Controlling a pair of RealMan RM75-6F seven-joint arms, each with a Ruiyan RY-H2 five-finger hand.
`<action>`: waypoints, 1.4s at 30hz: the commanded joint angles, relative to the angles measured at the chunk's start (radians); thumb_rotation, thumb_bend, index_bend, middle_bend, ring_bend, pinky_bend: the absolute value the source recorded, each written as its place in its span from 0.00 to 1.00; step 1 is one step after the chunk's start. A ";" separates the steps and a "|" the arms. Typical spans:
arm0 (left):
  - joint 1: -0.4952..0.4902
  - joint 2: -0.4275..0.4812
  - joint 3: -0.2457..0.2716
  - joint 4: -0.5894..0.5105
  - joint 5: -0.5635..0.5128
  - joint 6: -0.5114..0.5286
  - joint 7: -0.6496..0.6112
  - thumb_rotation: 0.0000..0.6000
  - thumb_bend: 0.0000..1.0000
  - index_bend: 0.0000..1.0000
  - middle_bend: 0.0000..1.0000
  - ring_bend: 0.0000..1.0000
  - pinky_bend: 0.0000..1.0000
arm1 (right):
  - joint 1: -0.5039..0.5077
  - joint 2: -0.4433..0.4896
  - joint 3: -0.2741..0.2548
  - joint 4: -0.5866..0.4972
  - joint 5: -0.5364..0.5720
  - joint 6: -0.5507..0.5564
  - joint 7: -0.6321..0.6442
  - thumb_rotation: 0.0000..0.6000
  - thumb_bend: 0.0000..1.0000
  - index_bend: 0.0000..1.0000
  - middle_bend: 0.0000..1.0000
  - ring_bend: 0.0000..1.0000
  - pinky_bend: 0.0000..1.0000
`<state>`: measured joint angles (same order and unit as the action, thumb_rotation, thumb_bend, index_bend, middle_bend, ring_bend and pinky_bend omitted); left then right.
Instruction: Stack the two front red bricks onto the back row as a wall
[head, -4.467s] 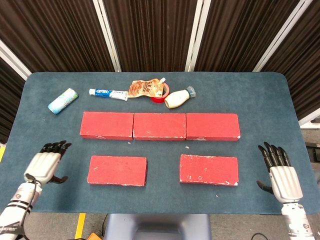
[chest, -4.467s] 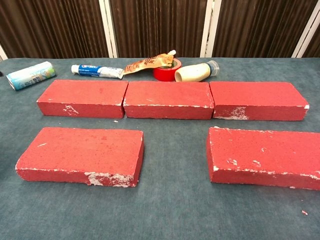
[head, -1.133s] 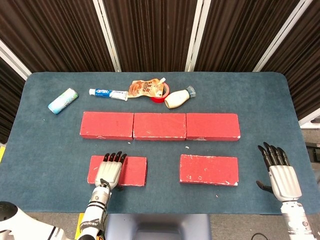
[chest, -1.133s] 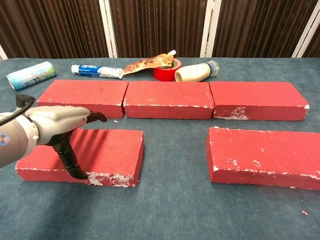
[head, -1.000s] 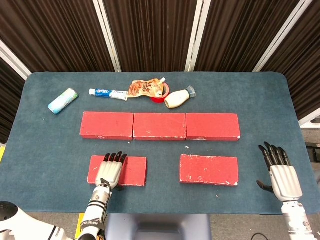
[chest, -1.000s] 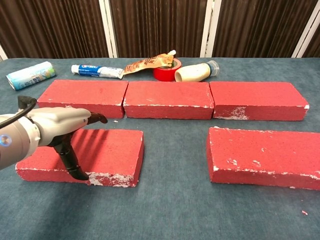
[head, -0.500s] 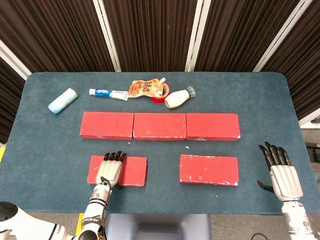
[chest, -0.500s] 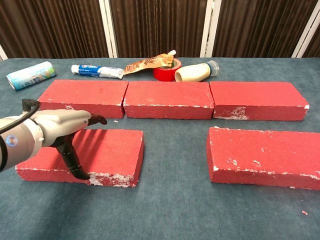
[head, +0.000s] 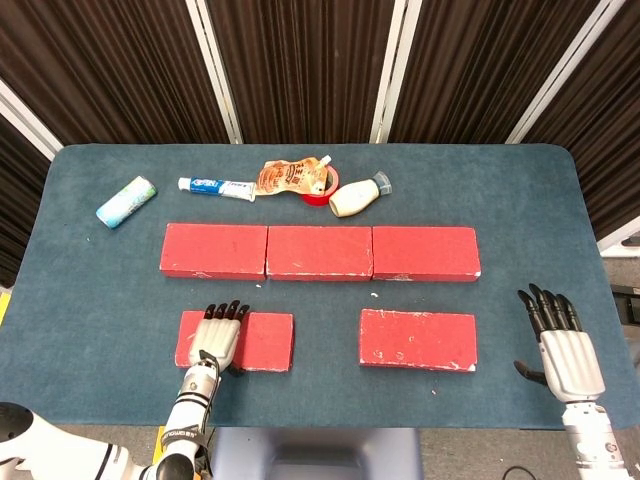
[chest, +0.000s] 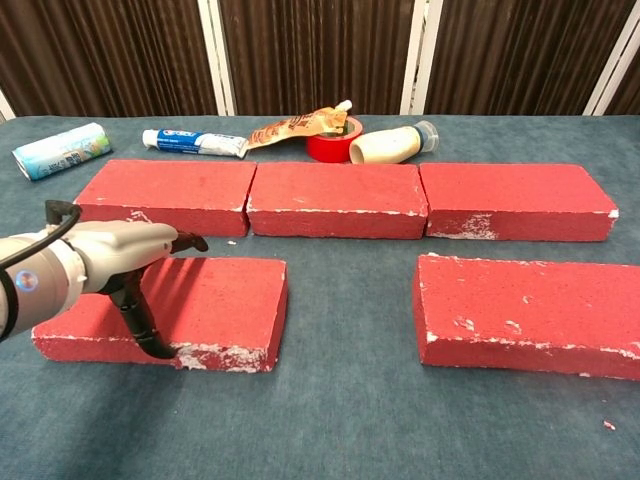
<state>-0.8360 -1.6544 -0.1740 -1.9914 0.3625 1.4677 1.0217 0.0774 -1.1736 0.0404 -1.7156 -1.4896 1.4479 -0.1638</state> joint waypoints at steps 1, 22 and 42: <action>-0.002 0.001 0.001 0.003 -0.005 -0.004 0.003 1.00 0.18 0.00 0.00 0.00 0.00 | 0.000 0.000 0.000 -0.001 0.001 -0.001 0.000 1.00 0.00 0.10 0.11 0.00 0.00; -0.009 0.001 0.021 0.036 0.005 -0.005 0.017 1.00 0.18 0.00 0.04 0.00 0.08 | 0.002 -0.001 0.000 -0.007 0.012 -0.010 -0.005 1.00 0.00 0.10 0.11 0.00 0.00; -0.013 0.016 0.030 0.049 -0.017 -0.008 0.049 1.00 0.24 0.00 0.22 0.12 0.18 | 0.001 0.000 0.002 -0.013 0.020 -0.008 -0.007 1.00 0.00 0.14 0.11 0.00 0.00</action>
<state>-0.8488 -1.6400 -0.1453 -1.9430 0.3478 1.4598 1.0689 0.0780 -1.1739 0.0426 -1.7287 -1.4696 1.4400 -0.1711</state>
